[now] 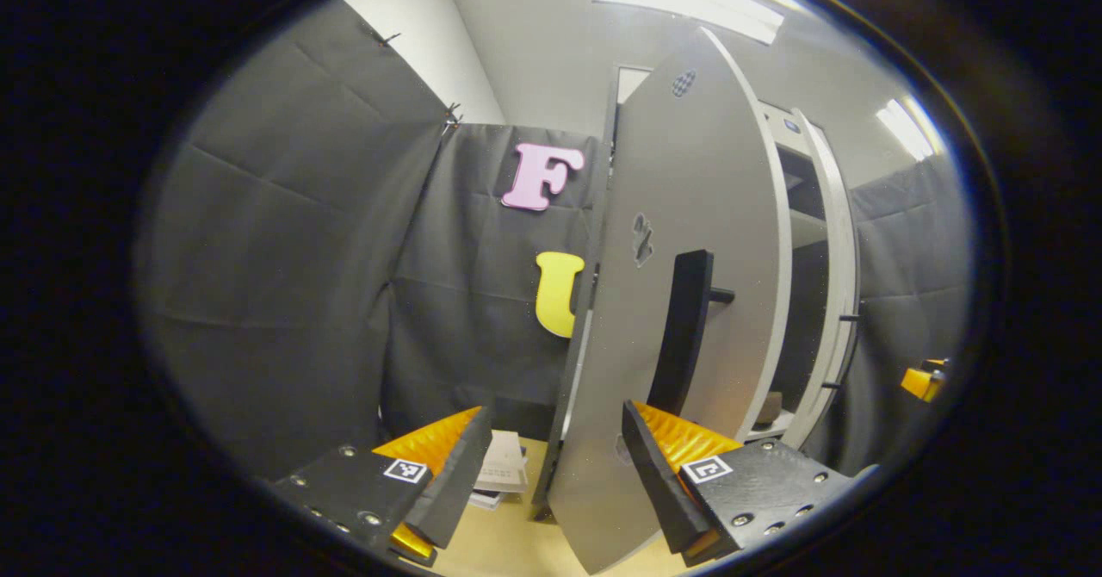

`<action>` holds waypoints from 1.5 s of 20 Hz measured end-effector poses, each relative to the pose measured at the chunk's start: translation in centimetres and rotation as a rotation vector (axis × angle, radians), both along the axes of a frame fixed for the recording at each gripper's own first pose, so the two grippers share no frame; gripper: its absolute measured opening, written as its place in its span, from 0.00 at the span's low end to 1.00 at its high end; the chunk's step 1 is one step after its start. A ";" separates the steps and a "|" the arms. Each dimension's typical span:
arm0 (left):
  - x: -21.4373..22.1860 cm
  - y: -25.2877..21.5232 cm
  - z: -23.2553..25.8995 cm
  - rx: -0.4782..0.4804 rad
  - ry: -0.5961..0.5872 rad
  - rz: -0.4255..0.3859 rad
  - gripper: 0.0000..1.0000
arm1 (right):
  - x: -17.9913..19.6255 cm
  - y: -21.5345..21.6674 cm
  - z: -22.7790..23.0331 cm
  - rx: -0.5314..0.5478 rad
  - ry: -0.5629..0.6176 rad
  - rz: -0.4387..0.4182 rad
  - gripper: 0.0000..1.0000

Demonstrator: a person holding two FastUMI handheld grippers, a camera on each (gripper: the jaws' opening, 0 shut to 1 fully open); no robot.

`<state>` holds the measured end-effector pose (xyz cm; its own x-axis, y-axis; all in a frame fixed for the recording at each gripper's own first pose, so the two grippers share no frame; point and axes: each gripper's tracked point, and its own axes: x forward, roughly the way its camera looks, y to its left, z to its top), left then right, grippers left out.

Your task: Grab one shoe with the right hand and put it into the shoe cabinet, grab the other shoe with the left hand and put it into the shoe cabinet; then close the right door with the right hand and the left door with the left hand.

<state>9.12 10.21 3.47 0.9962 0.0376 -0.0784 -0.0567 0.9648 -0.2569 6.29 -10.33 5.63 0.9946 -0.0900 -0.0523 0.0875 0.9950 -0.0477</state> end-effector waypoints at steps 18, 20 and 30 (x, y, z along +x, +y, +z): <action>5.7 -12.9 0.7 0.116 -0.004 0.001 0.94 | -0.8 -3.1 -4.0 0.017 0.076 0.164 0.98; 4.5 -12.7 0.5 0.119 0.003 0.006 0.94 | -1.1 -2.5 -3.6 0.020 0.070 0.187 0.98; -3.4 -7.9 2.6 0.196 -0.006 -0.055 0.94 | -4.4 2.2 0.6 0.017 -0.008 0.160 0.98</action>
<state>5.69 2.34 6.09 0.9976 -0.0028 -0.0685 -0.0016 0.9979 -0.0640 1.88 -8.09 6.25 0.9965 0.0707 -0.0441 -0.0721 0.9969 -0.0309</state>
